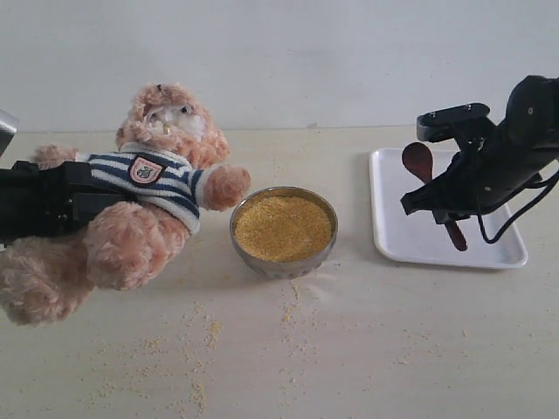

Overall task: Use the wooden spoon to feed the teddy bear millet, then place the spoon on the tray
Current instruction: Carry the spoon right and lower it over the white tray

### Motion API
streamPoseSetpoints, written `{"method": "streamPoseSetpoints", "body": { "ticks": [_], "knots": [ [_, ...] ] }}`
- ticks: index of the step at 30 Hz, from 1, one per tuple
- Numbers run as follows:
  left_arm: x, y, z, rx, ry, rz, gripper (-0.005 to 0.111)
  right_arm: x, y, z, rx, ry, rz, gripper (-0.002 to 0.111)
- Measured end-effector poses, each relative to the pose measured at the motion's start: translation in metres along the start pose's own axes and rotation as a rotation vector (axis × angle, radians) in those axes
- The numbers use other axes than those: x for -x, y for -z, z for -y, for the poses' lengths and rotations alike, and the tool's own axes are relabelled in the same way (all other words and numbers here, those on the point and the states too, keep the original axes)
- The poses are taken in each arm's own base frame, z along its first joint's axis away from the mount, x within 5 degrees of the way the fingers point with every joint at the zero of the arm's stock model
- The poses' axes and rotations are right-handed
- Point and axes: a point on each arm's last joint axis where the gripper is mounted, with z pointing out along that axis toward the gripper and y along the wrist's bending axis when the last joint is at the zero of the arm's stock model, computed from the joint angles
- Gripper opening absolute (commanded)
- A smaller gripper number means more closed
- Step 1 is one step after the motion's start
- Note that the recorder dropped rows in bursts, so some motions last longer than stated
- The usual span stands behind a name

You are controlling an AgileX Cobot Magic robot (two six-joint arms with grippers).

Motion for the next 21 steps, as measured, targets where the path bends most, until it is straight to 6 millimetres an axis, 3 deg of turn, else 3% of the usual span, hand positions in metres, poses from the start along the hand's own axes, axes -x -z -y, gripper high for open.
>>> {"method": "streamPoseSetpoints", "body": {
  "ticks": [21],
  "knots": [
    [0.0, 0.0, 0.0, 0.0, 0.0, 0.0, 0.005, -0.003, -0.027, 0.002, -0.018, 0.002, 0.036, 0.0]
  ]
}}
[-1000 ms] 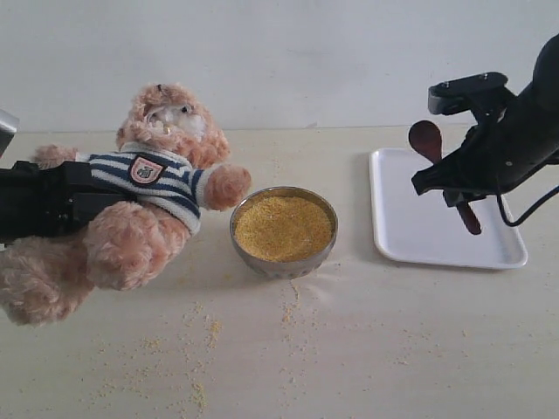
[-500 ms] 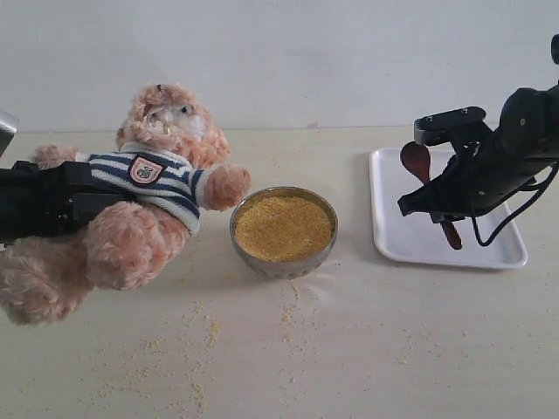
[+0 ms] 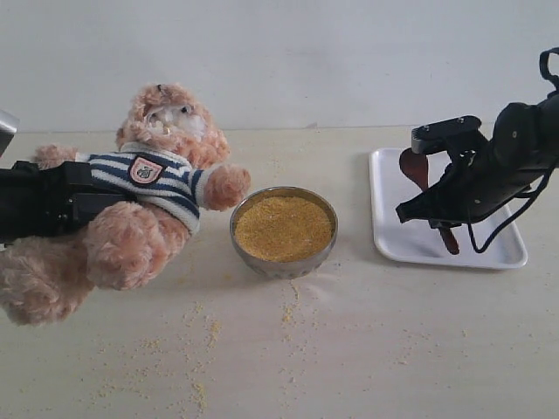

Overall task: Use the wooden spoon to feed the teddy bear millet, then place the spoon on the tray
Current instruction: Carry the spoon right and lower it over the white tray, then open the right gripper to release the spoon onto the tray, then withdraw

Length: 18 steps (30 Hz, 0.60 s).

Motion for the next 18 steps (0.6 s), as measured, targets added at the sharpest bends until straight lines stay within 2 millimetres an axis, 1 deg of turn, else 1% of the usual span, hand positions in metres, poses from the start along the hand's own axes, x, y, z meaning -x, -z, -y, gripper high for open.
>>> {"method": "streamPoseSetpoints", "body": {
  "ticks": [15, 17, 18],
  "knots": [
    [0.0, 0.0, 0.0002, -0.002, 0.0, 0.0, 0.005, -0.0001, -0.0004, 0.0, 0.0, 0.0, 0.0, 0.0],
    [0.0, 0.0, 0.0002, -0.002, 0.0, 0.0, 0.005, -0.0001, -0.0004, 0.0001, -0.001, 0.002, 0.0, 0.003],
    [0.0, 0.0, 0.0002, -0.002, 0.0, 0.0, 0.005, -0.0001, -0.0004, 0.0, -0.001, 0.002, 0.0, 0.007]
  ]
}}
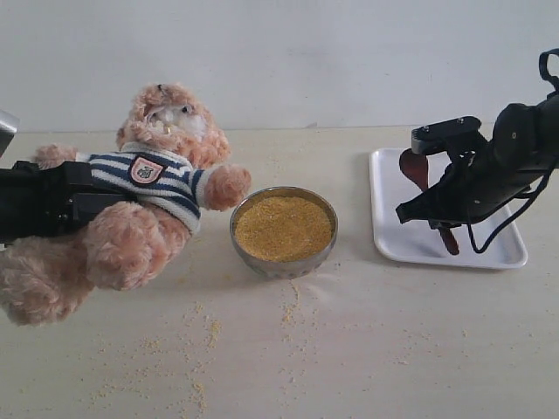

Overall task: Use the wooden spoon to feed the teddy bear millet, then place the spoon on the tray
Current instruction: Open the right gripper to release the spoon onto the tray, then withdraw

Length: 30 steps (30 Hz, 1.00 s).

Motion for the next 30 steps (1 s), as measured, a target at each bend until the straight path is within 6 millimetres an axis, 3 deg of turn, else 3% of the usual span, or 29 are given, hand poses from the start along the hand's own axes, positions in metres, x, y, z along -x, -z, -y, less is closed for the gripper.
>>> {"method": "streamPoseSetpoints", "body": {
  "ticks": [2, 3, 5, 20, 25, 30],
  "knots": [
    [0.0, 0.0, 0.0, 0.0, 0.0, 0.0, 0.005, 0.0, 0.0, 0.0, 0.0, 0.0, 0.0, 0.016],
    [0.0, 0.0, 0.0, 0.0, 0.0, 0.0, 0.005, 0.0, 0.0, 0.0, 0.0, 0.0, 0.0, 0.026],
    [0.0, 0.0, 0.0, 0.0, 0.0, 0.0, 0.005, 0.0, 0.0, 0.0, 0.0, 0.0, -0.002, 0.032],
    [0.0, 0.0, 0.0, -0.004, -0.019, -0.001, 0.005, -0.002, 0.003, -0.001, 0.006, -0.016, -0.028, 0.032],
    [0.0, 0.0, 0.0, 0.004, -0.039, 0.002, 0.005, 0.009, 0.031, -0.001, 0.008, -0.026, 0.012, 0.032],
    [0.001, 0.0, -0.002, 0.019, -0.055, 0.005, 0.005, 0.023, 0.077, -0.001, 0.005, -0.032, 0.098, 0.031]
  ]
}}
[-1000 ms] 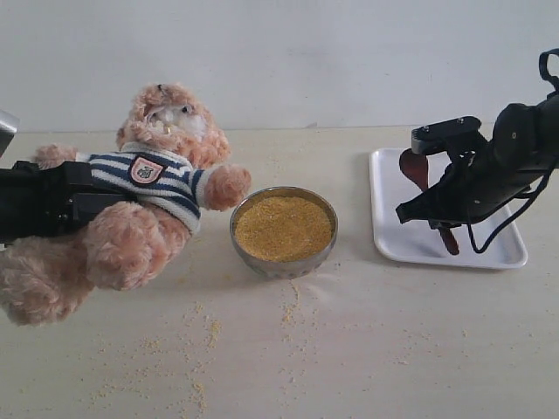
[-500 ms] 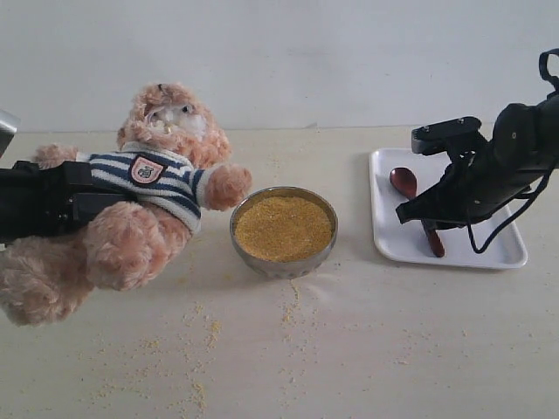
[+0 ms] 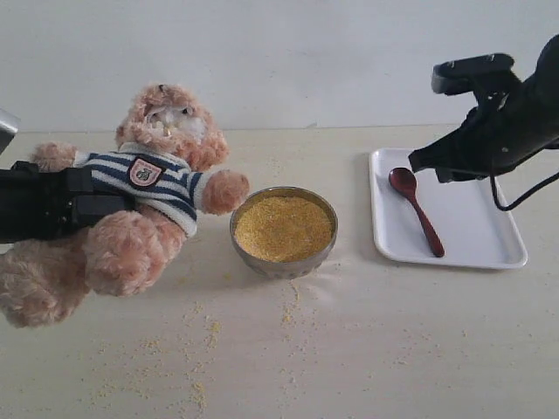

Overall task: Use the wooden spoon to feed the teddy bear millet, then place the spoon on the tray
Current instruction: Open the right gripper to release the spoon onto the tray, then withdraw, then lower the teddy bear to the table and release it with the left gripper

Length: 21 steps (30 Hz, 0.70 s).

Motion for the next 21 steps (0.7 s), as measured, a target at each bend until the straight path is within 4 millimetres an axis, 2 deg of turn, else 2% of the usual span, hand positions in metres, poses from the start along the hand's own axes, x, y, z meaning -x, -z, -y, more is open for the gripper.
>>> {"method": "streamPoseSetpoints", "body": {
  "ticks": [2, 5, 11, 13, 14, 15, 16, 17, 18, 19, 20, 21],
  "knots": [
    [0.0, 0.0, 0.0, 0.002, -0.013, 0.0, 0.005, 0.005, 0.017, -0.001, 0.001, -0.001, 0.026, 0.021],
    [0.0, 0.0, 0.0, 0.004, -0.059, 0.001, 0.005, 0.009, 0.039, -0.001, 0.001, -0.009, 0.052, 0.0],
    [-0.001, 0.0, -0.001, 0.006, -0.115, -0.015, 0.005, 0.011, 0.083, -0.003, 0.001, -0.02, 0.093, 0.0],
    [-0.002, 0.0, -0.001, 0.007, -0.123, -0.023, 0.005, 0.006, 0.098, -0.004, -0.003, -0.043, 0.143, 0.0],
    [-0.003, 0.0, -0.001, 0.008, -0.126, -0.03, 0.005, -0.002, 0.119, -0.005, -0.012, -0.067, 0.248, 0.0],
    [-0.003, 0.0, -0.001, 0.009, -0.127, -0.033, 0.005, -0.009, 0.129, -0.005, -0.017, -0.079, 0.315, 0.0],
    [-0.003, 0.0, -0.001, 0.009, -0.128, -0.036, 0.005, -0.028, 0.149, -0.006, -0.027, -0.098, 0.452, 0.0],
    [-0.003, 0.0, -0.001, 0.009, -0.128, -0.036, 0.005, -0.037, 0.157, -0.006, -0.034, -0.104, 0.514, 0.0],
    [-0.003, 0.0, -0.001, 0.009, -0.13, -0.037, 0.005, -0.063, 0.173, -0.008, -0.042, -0.106, 0.613, 0.0],
    [-0.003, 0.0, -0.001, 0.011, -0.13, -0.037, 0.005, -0.074, 0.179, -0.009, -0.044, -0.106, 0.644, 0.0],
    [-0.003, 0.0, -0.002, 0.025, -0.13, -0.035, 0.005, -0.103, 0.19, -0.011, -0.042, -0.121, 0.7, 0.0],
    [-0.003, 0.0, -0.003, 0.036, -0.13, -0.033, 0.005, -0.116, 0.196, -0.012, -0.034, -0.14, 0.72, 0.0]
  ]
}}
